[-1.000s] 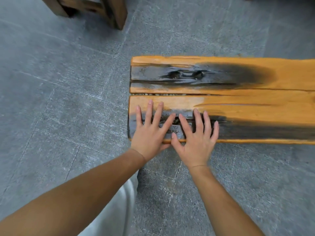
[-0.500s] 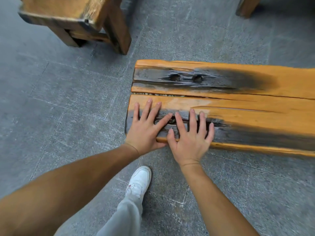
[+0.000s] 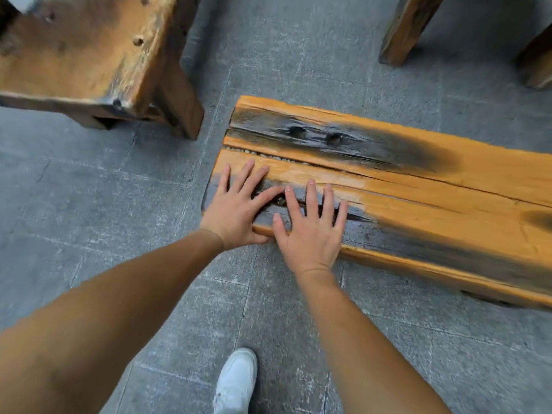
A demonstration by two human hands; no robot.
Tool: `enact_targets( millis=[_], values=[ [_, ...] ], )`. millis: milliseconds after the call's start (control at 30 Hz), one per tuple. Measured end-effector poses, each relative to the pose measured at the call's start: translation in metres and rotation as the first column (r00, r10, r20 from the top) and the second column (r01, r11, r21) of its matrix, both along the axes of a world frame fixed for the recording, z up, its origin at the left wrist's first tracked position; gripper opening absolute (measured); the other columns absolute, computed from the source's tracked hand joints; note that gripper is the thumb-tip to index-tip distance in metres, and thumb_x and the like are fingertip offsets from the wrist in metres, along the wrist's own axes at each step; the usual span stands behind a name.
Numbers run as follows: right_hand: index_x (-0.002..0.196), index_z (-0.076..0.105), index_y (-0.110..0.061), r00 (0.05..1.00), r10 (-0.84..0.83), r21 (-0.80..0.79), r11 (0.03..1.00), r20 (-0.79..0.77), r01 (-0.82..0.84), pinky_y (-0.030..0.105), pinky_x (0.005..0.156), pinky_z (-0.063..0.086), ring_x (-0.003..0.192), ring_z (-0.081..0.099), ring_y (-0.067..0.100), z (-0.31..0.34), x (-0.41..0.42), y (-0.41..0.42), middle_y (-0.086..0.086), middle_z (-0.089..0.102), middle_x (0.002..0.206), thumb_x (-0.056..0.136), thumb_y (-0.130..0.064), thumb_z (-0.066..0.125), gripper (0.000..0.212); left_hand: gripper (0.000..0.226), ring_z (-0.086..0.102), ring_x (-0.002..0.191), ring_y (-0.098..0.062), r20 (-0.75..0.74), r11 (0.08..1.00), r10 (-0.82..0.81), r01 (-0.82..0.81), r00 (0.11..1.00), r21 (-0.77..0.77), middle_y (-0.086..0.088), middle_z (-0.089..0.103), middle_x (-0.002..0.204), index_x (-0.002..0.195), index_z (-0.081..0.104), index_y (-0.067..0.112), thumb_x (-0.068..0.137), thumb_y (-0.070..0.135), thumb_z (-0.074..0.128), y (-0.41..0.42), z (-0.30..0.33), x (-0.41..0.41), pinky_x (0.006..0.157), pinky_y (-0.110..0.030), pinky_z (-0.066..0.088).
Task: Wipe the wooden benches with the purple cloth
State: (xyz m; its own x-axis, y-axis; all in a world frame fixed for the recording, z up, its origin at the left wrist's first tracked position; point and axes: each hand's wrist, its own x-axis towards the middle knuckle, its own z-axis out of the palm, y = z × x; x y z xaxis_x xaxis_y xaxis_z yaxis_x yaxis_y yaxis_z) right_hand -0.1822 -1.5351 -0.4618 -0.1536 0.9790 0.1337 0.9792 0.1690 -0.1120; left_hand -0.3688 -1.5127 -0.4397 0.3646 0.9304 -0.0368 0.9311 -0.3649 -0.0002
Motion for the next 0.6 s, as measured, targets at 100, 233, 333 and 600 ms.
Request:
enact_targets(
  millis=[100, 233, 333, 600],
  values=[
    [0.159, 0.032, -0.038, 0.999, -0.036, -0.046, 0.998, 0.010, 0.036, 0.064, 0.123, 0.011, 0.157, 0.014, 0.038, -0.006, -0.003, 0.010, 0.005, 0.022, 0.171, 0.101, -0.063, 0.027, 0.063, 0.107, 0.003, 0.155, -0.037, -0.002, 0.999, -0.041, 0.041, 0.999, -0.024, -0.010, 0.015, 0.167, 0.155, 0.024, 0.037, 0.064, 0.079, 0.062, 0.019, -0.006, -0.002, 0.116, -0.072, 0.009],
    [0.159, 0.031, -0.039, 0.998, -0.059, -0.099, 0.993, 0.013, 0.060, 0.064, 0.124, 0.009, 0.158, 0.013, 0.038, 0.002, -0.014, 0.035, 0.005, 0.020, 0.171, 0.102, -0.063, 0.027, 0.063, 0.105, 0.000, 0.156, -0.037, 0.019, 0.999, -0.042, 0.042, 0.999, -0.029, -0.011, 0.014, 0.168, 0.155, 0.026, 0.036, 0.066, 0.079, 0.061, 0.044, 0.000, -0.013, 0.116, -0.073, 0.008],
    [0.160, 0.029, -0.040, 0.998, -0.047, -0.115, 0.992, 0.031, 0.050, 0.063, 0.124, 0.009, 0.158, 0.011, 0.037, 0.007, -0.018, 0.038, 0.005, 0.018, 0.172, 0.102, -0.064, 0.026, 0.063, 0.103, -0.002, 0.156, -0.037, 0.010, 0.998, -0.038, 0.038, 0.999, -0.040, -0.012, 0.012, 0.168, 0.155, 0.029, 0.035, 0.067, 0.079, 0.060, 0.048, 0.000, -0.016, 0.116, -0.073, 0.007],
    [0.161, 0.024, -0.041, 0.997, -0.023, -0.379, 0.924, 0.069, 0.048, 0.063, 0.124, 0.010, 0.159, 0.006, 0.035, 0.028, -0.021, 0.041, 0.004, 0.014, 0.173, 0.102, -0.061, 0.029, 0.063, 0.113, -0.007, 0.155, -0.038, -0.101, 0.960, -0.027, -0.003, 0.995, -0.282, -0.011, -0.001, 0.169, 0.158, 0.013, 0.035, 0.067, 0.083, 0.061, 0.049, 0.012, -0.009, 0.117, -0.071, 0.010]
  ],
)
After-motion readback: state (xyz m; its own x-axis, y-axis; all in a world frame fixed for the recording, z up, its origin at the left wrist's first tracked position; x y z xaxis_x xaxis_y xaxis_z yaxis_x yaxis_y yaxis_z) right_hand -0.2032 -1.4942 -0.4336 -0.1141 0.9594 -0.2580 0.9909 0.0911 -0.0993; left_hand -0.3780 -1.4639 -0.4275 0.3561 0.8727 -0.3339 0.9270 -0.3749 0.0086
